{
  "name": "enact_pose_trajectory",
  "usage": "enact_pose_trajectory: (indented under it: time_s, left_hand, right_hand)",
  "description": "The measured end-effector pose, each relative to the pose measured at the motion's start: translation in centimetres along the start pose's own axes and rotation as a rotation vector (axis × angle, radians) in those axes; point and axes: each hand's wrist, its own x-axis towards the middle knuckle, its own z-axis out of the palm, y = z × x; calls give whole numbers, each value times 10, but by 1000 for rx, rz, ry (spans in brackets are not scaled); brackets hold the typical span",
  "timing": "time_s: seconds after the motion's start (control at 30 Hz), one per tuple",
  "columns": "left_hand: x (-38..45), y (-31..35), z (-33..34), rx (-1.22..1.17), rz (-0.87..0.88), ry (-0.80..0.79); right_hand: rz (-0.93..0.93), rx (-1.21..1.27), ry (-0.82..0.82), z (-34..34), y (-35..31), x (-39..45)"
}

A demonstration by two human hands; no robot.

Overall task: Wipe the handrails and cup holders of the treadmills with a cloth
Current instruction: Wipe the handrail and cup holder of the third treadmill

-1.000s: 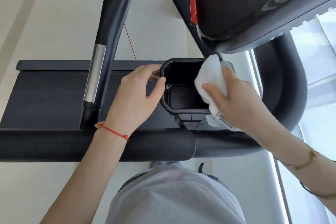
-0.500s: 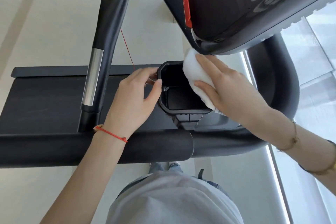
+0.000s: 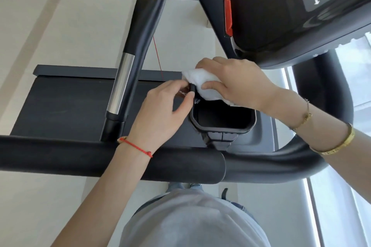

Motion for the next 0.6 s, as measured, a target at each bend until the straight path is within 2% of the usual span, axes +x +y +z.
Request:
enact_pose_trajectory:
  time_s: [0.2,0.37,0.6]
  left_hand:
    - [2,1,-2,-5,-9,-31]
    - [3,4,-2,-1,-23,-50]
    - [3,2,-3,11,-14,-46]
  right_hand:
    - [140,-147,55,7,5,-11]
    - [88,-157,17,7,0,1]
    - [180,-62,129,11,-2,-15]
